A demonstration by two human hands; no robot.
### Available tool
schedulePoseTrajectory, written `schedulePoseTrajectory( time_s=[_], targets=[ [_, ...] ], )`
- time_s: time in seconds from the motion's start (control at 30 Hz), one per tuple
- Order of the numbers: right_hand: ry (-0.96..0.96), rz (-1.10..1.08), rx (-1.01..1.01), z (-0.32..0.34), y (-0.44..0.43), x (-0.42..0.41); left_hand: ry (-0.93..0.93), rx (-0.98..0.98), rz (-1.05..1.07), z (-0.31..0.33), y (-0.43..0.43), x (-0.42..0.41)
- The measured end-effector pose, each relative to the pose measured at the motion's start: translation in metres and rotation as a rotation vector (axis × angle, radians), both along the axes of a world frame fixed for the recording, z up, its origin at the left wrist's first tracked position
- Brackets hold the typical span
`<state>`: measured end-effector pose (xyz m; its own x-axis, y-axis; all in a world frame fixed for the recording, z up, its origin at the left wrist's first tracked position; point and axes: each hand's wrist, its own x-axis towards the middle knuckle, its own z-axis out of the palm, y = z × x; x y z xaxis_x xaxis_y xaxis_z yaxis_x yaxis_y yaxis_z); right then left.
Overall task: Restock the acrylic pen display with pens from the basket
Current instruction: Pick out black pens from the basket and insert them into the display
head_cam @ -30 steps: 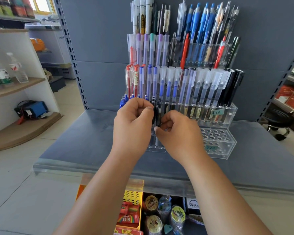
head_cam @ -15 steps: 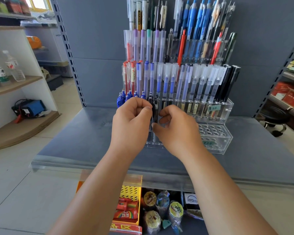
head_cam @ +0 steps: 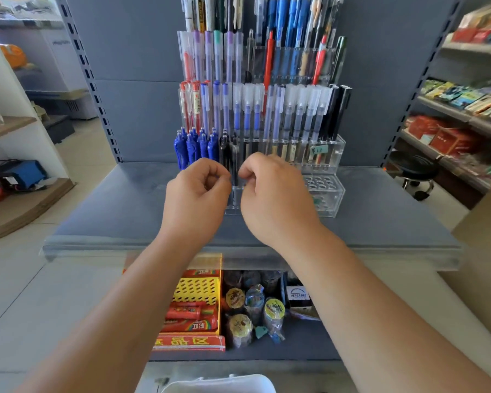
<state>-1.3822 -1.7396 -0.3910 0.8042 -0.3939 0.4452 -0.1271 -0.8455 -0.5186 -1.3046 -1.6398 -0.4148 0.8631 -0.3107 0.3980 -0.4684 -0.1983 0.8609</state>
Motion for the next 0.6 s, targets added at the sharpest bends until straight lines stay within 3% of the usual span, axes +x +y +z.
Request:
schedulePoseTrajectory(
  time_s=[0.2,0.4,0.6],
  targets=[
    [0.059,0.003,0.060,-0.032,0.021,-0.040,0.078,0.142,0.057,-0.032,0.031,-0.046],
    [0.241,-0.035,0.157,-0.124,0.058,-0.075,0.165,0.282,0.024,-0.104,0.063,-0.088],
    [0.486,0.069,0.162,-0.210,0.086,-0.097,0.258,0.505,-0.019,-0.193,0.098,-0.112]
  ],
)
